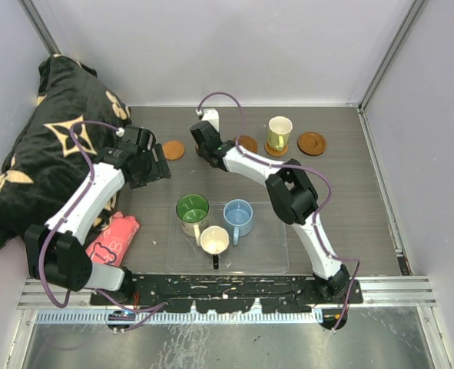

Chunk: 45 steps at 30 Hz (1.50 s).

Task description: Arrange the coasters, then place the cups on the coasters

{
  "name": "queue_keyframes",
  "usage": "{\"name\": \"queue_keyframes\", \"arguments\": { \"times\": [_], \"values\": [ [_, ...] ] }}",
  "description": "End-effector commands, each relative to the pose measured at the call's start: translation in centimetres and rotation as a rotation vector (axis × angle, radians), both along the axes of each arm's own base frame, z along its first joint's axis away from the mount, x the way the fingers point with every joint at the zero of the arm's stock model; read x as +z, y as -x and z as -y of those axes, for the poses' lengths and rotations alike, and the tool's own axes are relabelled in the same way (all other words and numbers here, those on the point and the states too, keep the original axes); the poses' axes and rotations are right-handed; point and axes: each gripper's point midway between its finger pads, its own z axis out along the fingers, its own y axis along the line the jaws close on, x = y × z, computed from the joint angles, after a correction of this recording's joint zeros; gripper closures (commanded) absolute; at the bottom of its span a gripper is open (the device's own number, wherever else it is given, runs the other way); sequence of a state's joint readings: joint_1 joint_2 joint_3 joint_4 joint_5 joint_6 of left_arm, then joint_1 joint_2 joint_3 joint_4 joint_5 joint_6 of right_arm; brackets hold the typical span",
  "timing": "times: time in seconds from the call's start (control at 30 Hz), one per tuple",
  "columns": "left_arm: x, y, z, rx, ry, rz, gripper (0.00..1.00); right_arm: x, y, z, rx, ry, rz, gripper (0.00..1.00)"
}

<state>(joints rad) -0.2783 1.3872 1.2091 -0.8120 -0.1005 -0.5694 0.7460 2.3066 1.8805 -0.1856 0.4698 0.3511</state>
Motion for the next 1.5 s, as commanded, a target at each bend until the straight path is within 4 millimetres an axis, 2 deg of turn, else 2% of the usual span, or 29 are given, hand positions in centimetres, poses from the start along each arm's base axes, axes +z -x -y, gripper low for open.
{"name": "queue_keyframes", "arguments": {
  "times": [0.0, 1.0, 1.07, 1.27, 1.47],
  "values": [
    [1.3, -0.4, -0.2, 0.016, 0.011, 0.05, 0.21, 5.7, -1.8, -1.1, -0.04, -0.127, 0.148, 0.99],
    [1.3, -0.3, -0.1, 0.013, 0.017, 0.051, 0.21, 3.5, -0.9, -1.0, -0.044, -0.075, 0.129, 0.99],
    [1.4, -0.3, -0.1, 0.014, 0.018, 0.054, 0.21, 3.5, -0.9, -0.9, -0.045, -0.076, 0.13, 0.98],
    [1.4, -0.3, -0.2, 0.016, 0.017, 0.054, 0.21, 3.6, -0.9, -0.9, -0.045, -0.072, 0.13, 0.84],
    [1.3, -0.3, -0.1, 0.015, 0.017, 0.052, 0.21, 3.5, -0.8, -0.9, -0.045, -0.072, 0.124, 0.8]
  ]
}}
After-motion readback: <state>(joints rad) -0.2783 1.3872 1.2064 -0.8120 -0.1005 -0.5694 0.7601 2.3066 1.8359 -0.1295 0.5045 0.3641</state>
